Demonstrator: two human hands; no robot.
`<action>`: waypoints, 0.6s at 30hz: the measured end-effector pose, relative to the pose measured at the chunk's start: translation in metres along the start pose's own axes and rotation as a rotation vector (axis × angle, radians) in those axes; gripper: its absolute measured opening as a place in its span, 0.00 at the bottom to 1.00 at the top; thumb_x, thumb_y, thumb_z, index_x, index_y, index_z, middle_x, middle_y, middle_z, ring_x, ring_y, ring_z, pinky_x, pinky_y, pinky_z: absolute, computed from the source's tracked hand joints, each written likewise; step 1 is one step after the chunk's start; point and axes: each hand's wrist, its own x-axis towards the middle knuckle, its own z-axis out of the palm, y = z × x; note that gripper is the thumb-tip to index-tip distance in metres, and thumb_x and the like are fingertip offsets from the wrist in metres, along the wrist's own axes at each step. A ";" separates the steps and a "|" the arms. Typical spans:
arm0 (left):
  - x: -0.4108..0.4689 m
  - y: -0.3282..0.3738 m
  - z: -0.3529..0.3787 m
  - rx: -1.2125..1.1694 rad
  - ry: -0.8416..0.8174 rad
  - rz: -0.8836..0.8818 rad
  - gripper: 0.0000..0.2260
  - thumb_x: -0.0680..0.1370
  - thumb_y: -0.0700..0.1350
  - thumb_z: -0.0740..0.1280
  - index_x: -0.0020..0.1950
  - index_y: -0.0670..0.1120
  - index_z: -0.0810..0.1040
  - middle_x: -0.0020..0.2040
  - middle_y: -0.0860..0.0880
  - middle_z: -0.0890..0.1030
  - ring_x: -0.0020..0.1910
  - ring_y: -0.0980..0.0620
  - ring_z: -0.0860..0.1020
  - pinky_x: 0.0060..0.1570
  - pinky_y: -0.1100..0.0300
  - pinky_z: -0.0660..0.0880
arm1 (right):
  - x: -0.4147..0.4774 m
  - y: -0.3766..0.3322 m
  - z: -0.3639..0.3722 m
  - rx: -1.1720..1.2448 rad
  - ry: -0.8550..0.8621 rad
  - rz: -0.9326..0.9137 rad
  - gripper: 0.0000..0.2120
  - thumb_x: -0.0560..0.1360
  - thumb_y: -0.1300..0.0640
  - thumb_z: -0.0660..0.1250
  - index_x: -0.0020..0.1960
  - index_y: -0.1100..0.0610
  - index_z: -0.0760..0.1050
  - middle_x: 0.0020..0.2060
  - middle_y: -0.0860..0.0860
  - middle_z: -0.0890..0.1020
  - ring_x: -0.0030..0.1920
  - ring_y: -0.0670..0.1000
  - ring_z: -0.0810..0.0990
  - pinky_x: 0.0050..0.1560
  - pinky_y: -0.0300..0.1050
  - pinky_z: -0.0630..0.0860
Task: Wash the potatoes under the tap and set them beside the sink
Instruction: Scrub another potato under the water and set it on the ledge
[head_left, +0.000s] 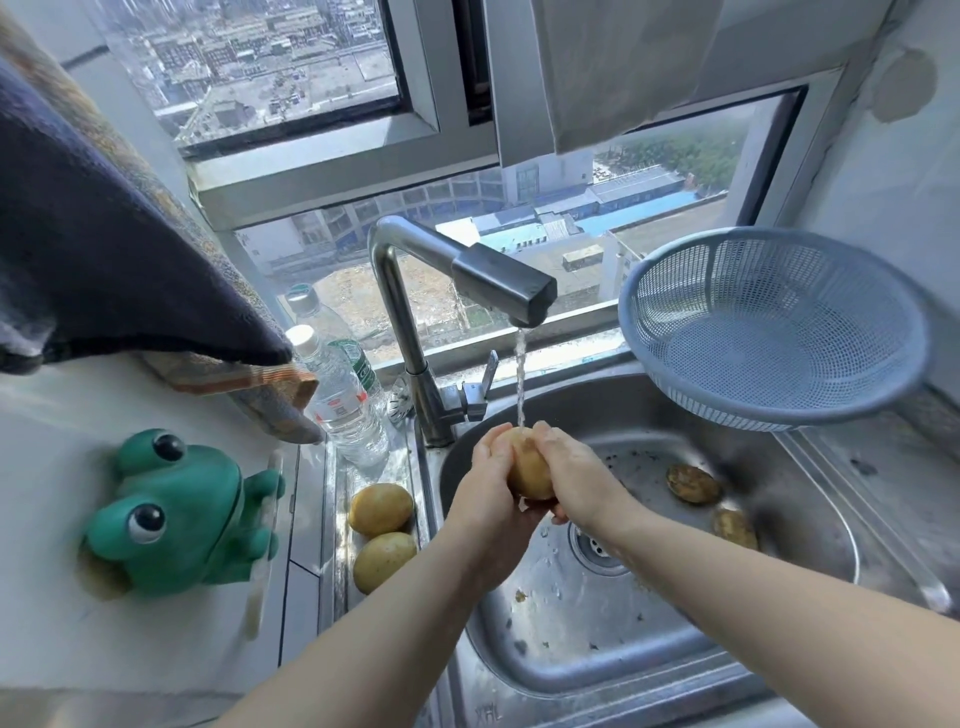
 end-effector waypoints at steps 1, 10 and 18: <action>0.001 0.001 -0.002 -0.005 0.012 -0.011 0.13 0.84 0.46 0.53 0.67 0.48 0.69 0.61 0.42 0.75 0.51 0.46 0.78 0.41 0.51 0.76 | 0.000 0.000 -0.001 0.001 -0.030 0.012 0.17 0.82 0.45 0.50 0.54 0.52 0.73 0.40 0.51 0.75 0.34 0.47 0.72 0.28 0.37 0.67; 0.003 0.004 -0.004 0.109 -0.022 0.078 0.14 0.85 0.46 0.50 0.69 0.46 0.66 0.54 0.40 0.76 0.44 0.44 0.75 0.30 0.57 0.71 | 0.001 -0.003 -0.001 -0.034 -0.101 -0.044 0.15 0.79 0.43 0.58 0.60 0.51 0.70 0.40 0.52 0.77 0.24 0.45 0.69 0.27 0.38 0.69; 0.003 0.001 -0.027 0.534 -0.214 0.144 0.20 0.77 0.56 0.65 0.67 0.64 0.64 0.67 0.49 0.72 0.64 0.51 0.75 0.68 0.51 0.69 | 0.004 0.002 -0.005 0.449 -0.070 0.357 0.23 0.80 0.41 0.51 0.58 0.55 0.77 0.53 0.59 0.82 0.54 0.58 0.81 0.56 0.53 0.76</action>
